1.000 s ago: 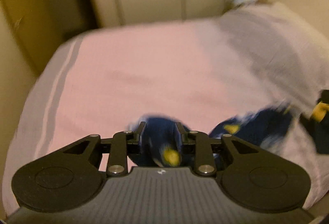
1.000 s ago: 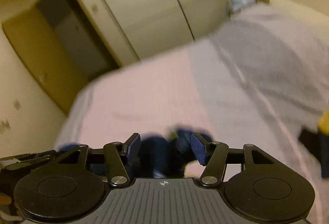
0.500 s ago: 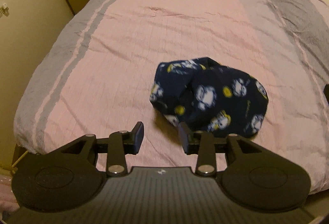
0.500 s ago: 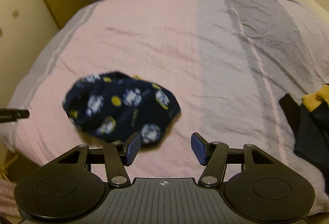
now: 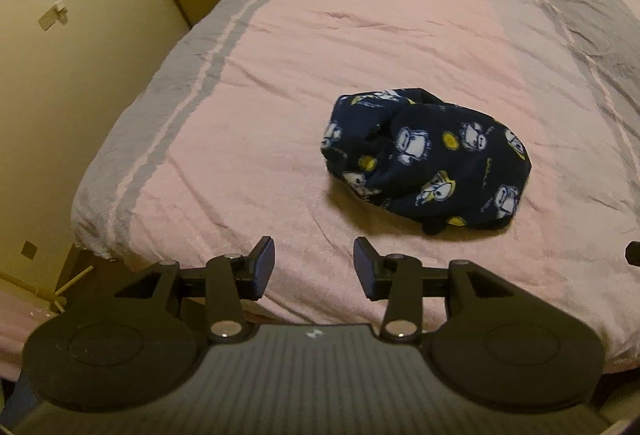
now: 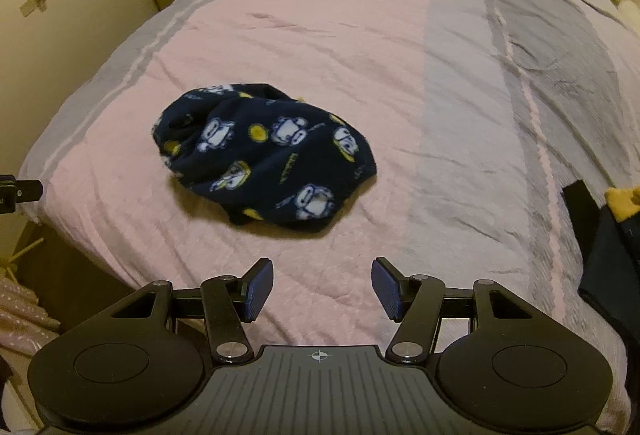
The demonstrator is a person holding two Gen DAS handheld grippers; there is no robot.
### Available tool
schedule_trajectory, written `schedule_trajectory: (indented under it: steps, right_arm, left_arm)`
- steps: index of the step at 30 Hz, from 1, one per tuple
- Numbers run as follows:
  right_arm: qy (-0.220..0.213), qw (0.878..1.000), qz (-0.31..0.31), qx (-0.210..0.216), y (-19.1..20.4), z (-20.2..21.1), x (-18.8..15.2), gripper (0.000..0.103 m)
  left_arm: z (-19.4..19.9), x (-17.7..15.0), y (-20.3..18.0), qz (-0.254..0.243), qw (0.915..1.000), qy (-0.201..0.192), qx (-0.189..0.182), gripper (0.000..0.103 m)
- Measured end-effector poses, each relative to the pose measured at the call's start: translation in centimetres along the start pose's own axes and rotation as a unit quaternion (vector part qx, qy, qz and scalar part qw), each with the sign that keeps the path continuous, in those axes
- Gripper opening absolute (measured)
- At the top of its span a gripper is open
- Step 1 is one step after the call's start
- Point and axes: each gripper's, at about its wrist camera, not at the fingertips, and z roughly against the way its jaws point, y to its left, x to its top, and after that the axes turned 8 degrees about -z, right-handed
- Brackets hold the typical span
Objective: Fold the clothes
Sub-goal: 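Release the bundled pants on the bed and open both grippers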
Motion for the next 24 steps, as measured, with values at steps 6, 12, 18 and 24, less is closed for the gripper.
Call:
schedule_trajectory:
  steps: [6,12,18,24]
  right_arm:
    - [-0.001,1.0,0.013,0.009,0.5,0.0,0.2,0.058]
    - [0.007,1.0,0.003,0.008,0.3,-0.6,0.4,0.058]
    - [0.011,1.0,-0.01,-0.001,0.5,-1.3,0.8,0.058]
    - [0.012,0.999,-0.03,-0.013,1.2,-2.7,1.6,0.058]
  left_arm:
    - [0.5,0.0,0.6,0.011,0.9999,0.0,0.012,0.04]
    - [0.2,-0.2,1.1,0.011,0.9998,0.002,0.014,0.042]
    - [-1.1,0.0,1.8,0.005,0.9999,0.009,0.009,0.042]
    - [-3.3,1.2,3.0,-0.005,0.9999,0.01,-0.003,0.043]
